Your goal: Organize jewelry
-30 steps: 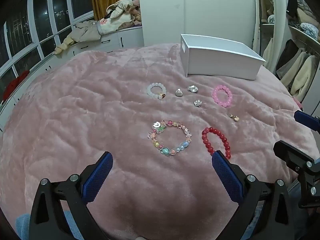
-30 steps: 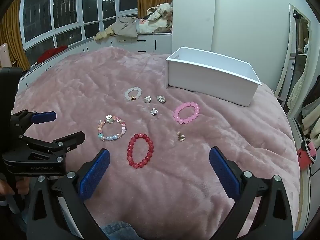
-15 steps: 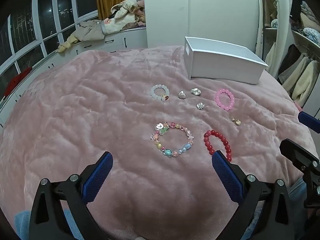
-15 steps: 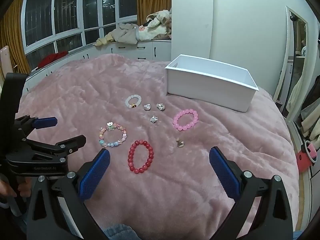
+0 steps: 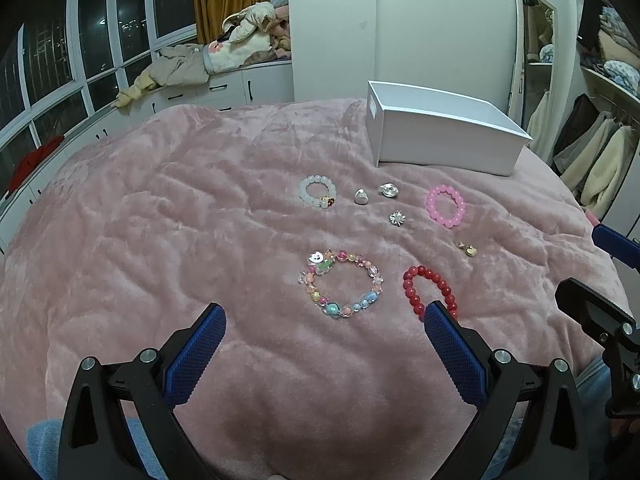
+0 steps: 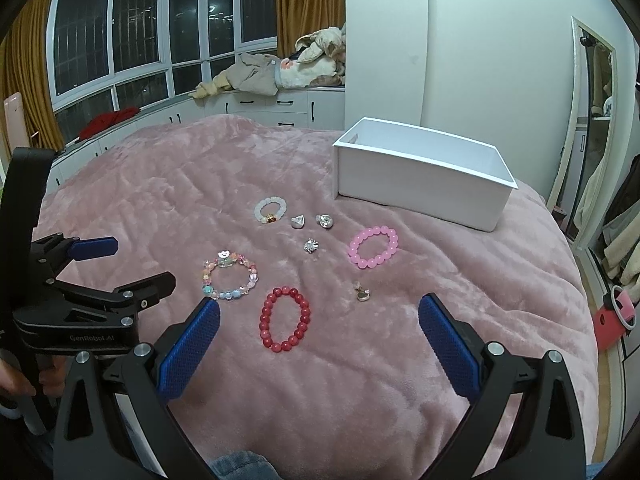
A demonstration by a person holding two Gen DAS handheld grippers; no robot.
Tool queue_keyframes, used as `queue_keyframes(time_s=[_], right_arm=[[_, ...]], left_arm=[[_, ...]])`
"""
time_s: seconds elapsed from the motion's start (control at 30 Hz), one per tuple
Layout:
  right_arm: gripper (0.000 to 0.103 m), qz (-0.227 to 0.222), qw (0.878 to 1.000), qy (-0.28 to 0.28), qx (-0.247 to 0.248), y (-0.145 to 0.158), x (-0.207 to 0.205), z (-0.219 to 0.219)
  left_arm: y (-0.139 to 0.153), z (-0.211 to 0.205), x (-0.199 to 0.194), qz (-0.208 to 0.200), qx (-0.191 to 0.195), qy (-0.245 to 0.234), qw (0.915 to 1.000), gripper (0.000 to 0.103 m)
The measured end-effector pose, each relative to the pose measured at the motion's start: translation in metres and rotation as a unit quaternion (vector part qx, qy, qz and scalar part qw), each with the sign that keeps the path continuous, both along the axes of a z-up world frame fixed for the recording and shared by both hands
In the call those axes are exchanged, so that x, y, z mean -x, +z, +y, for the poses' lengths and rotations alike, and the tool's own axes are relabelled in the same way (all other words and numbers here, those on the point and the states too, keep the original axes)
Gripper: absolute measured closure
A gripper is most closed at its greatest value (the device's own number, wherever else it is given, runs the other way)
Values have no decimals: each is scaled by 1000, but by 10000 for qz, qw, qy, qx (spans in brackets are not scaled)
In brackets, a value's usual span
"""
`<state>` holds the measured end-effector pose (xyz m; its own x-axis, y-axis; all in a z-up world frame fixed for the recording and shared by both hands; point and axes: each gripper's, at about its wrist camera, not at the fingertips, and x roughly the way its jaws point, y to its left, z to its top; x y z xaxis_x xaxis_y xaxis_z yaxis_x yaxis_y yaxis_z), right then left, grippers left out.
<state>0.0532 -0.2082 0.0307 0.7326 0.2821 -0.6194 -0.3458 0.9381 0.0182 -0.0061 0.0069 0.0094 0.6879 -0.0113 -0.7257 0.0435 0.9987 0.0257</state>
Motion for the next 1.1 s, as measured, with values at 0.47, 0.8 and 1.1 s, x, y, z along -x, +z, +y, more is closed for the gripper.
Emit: queue_keyframes(time_s=[0.47, 0.8, 1.1], right_arm=[[5, -16, 10000, -24, 14, 1, 2, 0], [5, -9, 10000, -32, 7, 1, 1, -1], [5, -9, 10000, -33, 4, 1, 1, -2]], left_arm=[[-1, 0, 0, 10, 18, 21, 10000, 3], [-1, 0, 0, 10, 23, 25, 10000, 3], [-1, 0, 0, 13, 27, 21, 10000, 3]])
